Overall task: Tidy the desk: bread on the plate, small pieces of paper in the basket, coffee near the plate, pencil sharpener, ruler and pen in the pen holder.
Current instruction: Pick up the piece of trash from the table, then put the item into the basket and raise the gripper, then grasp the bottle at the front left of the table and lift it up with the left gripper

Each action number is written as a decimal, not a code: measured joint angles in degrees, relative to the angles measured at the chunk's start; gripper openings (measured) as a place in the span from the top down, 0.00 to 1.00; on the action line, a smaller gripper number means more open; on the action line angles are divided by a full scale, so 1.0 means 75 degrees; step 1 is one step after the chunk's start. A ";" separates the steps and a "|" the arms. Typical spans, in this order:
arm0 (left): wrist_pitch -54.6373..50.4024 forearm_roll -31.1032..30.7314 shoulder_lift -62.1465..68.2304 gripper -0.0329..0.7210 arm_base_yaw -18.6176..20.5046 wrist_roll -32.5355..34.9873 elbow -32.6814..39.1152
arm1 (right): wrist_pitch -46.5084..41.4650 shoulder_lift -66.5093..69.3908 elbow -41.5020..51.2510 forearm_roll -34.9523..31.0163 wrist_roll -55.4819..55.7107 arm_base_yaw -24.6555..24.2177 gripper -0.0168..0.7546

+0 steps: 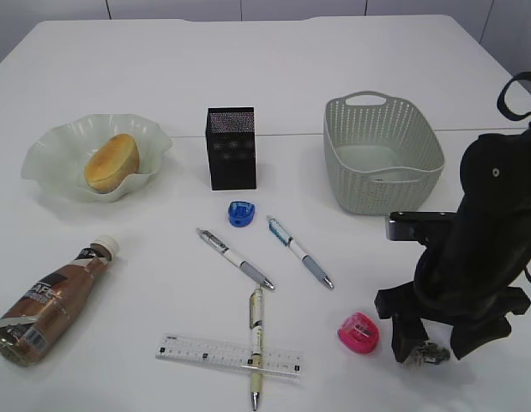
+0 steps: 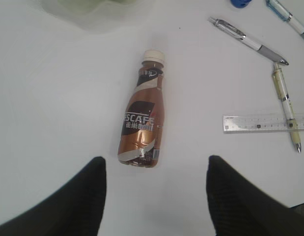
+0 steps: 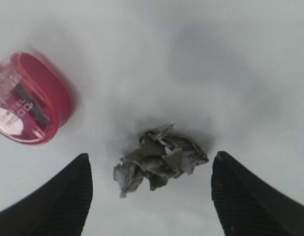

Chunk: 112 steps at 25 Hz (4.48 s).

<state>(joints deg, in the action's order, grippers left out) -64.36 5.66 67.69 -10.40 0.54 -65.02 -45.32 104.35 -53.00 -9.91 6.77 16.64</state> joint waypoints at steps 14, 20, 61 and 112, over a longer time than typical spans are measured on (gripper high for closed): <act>0.0090 0.0000 0.0033 0.33 0.0000 0.0000 0.0000 | 0.0460 0.0252 0.0000 -0.0016 0.0132 0.0000 0.26; 0.0102 0.0000 0.0045 0.34 0.0000 0.0000 0.0000 | 0.0447 0.0318 -0.0014 0.0243 0.0146 0.0000 0.27; 0.0303 0.0012 0.0120 0.35 0.0000 0.0000 0.0000 | 0.0021 -0.0166 -0.4048 0.1364 0.0590 -0.0015 0.85; 0.0149 0.0489 0.0120 0.38 0.0000 0.0000 0.0000 | -0.1056 0.2002 -0.6616 0.0689 0.0364 -0.0792 0.21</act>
<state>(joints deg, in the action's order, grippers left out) -63.24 9.33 68.58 -10.40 0.54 -65.02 -53.24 119.37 -102.62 -4.74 9.50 10.71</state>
